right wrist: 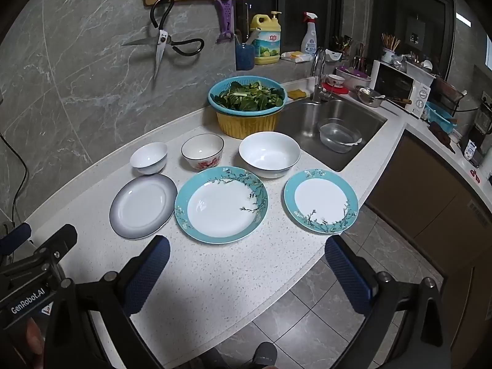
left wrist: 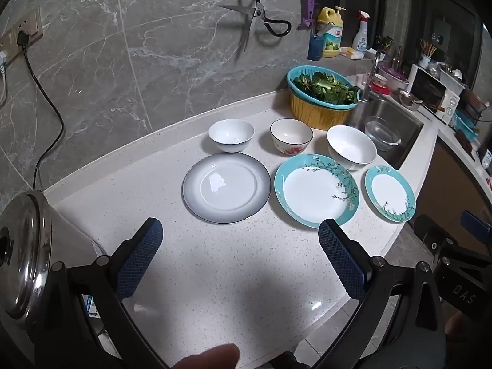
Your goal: Organize plates and bowls
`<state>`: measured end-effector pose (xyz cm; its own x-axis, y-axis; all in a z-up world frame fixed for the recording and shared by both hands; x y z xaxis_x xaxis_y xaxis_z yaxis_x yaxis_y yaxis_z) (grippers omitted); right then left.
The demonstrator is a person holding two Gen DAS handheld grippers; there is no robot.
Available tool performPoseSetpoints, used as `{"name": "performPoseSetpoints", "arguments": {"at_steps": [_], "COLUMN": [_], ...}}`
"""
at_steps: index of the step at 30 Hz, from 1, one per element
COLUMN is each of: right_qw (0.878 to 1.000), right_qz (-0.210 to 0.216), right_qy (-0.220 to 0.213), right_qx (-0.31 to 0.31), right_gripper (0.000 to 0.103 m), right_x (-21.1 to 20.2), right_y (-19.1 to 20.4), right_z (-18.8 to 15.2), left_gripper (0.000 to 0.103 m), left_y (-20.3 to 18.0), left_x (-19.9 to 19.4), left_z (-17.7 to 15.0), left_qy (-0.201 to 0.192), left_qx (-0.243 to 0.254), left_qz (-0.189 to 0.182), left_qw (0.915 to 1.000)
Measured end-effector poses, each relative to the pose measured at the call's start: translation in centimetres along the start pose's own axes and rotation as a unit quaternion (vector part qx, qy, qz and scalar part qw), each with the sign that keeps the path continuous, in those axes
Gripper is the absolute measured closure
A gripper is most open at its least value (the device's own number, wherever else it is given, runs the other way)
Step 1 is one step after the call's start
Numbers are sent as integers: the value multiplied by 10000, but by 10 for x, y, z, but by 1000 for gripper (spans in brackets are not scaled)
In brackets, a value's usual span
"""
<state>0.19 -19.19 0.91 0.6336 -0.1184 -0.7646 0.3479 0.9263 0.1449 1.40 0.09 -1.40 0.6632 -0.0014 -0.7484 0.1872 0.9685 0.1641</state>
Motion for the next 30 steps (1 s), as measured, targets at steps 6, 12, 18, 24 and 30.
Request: {"name": "performPoseSetpoints", "arguments": {"at_steps": [6,12,18,24,30], "right_qw": [10000,10000,10000,10000,10000], "right_qz": [-5,-1,-4,-3,-10], "right_qy": [9,15,17,22,23], "right_qx": [-2,-2,-1,-7,-12], "right_gripper": [0,0,0,0,0], "right_x": [0,0,0,0,-1], "right_y": [0,1,0,1,2], "right_z": [0,-1,-2,-2,-3], "left_gripper": [0,0,0,0,0], "left_y": [-3,1,0,0,-2], "left_x": [1,3,4,4,4], "left_z": [4,0,-3,-5,-7], "left_qy": [40,33,24,24,29], "left_qx": [70,24,22,25,21], "left_qz": [64,19,13,15,17], "left_qw": [9999,10000,10000,10000,10000]}}
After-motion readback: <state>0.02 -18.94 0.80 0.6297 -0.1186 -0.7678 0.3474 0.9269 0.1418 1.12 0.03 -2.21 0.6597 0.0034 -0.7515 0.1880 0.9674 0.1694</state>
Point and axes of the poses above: each gripper's, at about its wrist camera, not at the fingertips, and x roughly the way its jaws point, y to its left, z to its top, the point moved 2 cm from there along x, roughly the way its jaws point, and after that the axes turned 14 degrees about x, right-handed, at the moved point
